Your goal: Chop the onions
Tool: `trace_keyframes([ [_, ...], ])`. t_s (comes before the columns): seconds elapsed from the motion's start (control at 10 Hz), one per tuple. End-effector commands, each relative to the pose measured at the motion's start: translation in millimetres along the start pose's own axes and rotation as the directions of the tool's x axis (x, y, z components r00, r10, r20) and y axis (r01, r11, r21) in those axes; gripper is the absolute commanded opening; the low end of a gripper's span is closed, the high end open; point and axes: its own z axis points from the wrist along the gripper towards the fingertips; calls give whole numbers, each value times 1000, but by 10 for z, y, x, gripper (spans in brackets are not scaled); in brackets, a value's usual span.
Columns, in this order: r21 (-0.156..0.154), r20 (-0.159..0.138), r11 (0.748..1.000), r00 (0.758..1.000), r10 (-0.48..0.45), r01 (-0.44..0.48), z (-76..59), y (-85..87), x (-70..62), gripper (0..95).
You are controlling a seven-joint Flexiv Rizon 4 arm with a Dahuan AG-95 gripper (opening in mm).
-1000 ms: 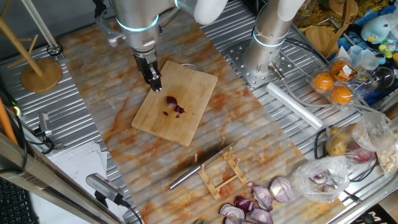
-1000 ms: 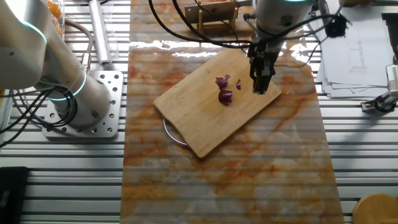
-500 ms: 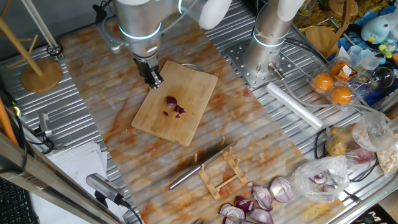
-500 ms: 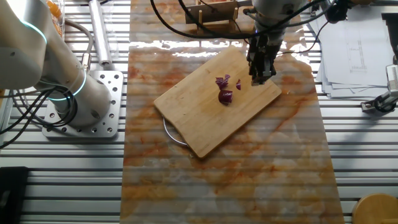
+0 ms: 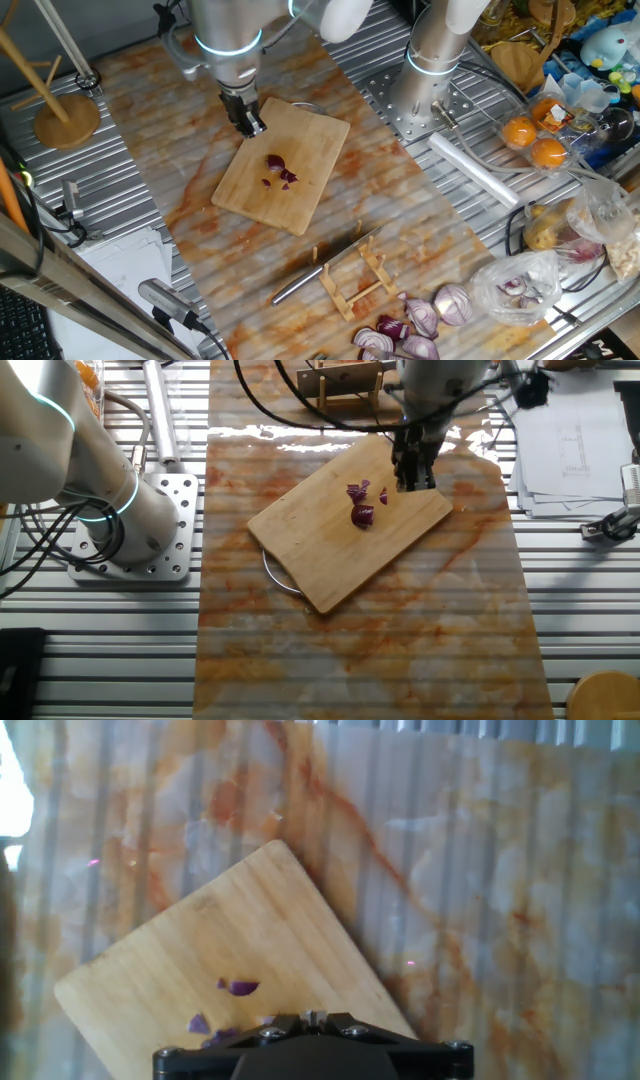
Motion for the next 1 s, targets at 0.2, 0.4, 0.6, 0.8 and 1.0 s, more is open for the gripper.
trace_keyframes([
  [0.2,-18,-13,1000,1000,19,-20,107,405,-75,0],
  [0.4,-24,-37,999,999,-23,23,142,671,-141,0],
  [0.6,-35,-59,998,997,-54,52,128,691,-160,0],
  [0.8,-8,-79,996,993,-93,92,148,669,-129,0],
  [1.0,31,-88,992,989,-120,123,148,669,-129,0],
])
